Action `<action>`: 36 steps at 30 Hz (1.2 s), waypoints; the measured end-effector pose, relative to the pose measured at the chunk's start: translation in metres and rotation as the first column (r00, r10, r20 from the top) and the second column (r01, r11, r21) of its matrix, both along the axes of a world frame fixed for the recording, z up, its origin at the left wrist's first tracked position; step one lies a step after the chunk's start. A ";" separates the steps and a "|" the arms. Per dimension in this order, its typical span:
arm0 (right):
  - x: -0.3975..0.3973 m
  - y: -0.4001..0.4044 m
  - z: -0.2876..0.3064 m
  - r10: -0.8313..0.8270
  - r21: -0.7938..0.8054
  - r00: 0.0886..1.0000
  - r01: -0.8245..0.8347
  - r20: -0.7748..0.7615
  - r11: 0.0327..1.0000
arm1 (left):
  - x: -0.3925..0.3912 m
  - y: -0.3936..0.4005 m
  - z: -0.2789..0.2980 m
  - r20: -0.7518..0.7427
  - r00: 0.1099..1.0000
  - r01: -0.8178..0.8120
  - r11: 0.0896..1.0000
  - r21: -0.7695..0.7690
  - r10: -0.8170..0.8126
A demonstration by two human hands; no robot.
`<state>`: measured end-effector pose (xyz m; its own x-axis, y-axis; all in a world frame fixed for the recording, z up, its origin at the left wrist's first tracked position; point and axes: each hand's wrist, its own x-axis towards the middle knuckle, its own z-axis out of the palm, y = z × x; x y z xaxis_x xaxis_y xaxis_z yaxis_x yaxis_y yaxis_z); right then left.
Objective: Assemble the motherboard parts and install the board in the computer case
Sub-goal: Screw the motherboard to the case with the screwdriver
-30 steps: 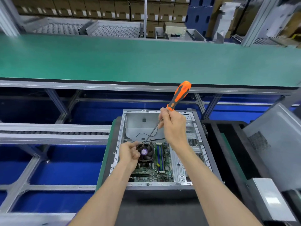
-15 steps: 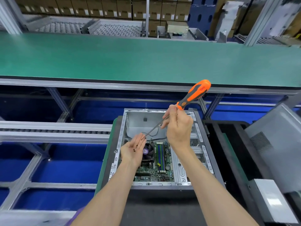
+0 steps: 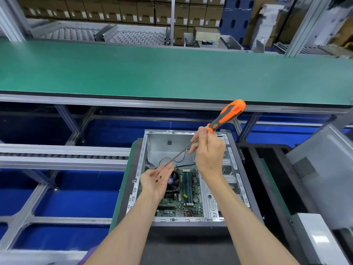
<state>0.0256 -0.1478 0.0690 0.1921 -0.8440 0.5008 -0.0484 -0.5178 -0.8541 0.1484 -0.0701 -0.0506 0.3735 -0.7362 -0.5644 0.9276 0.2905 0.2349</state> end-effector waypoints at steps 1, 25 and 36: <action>0.000 -0.001 0.001 -0.002 -0.003 1.000 0.002 0.001 1.000 | -0.001 -0.001 0.000 0.000 1.000 0.001 1.000 0.012 -0.001; -0.005 -0.005 0.000 -0.022 -0.004 1.000 0.022 0.011 1.000 | -0.005 -0.004 0.001 0.038 0.995 0.088 0.989 0.118 -0.093; -0.002 -0.003 -0.001 -0.019 -0.025 1.000 0.019 0.008 0.999 | -0.002 -0.002 -0.003 0.043 0.998 0.041 0.992 0.121 -0.046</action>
<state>0.0233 -0.1507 0.0684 0.1719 -0.8346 0.5233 -0.0521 -0.5382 -0.8412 0.1465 -0.0722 -0.0537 0.3698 -0.6800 -0.6331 0.9264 0.2173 0.3077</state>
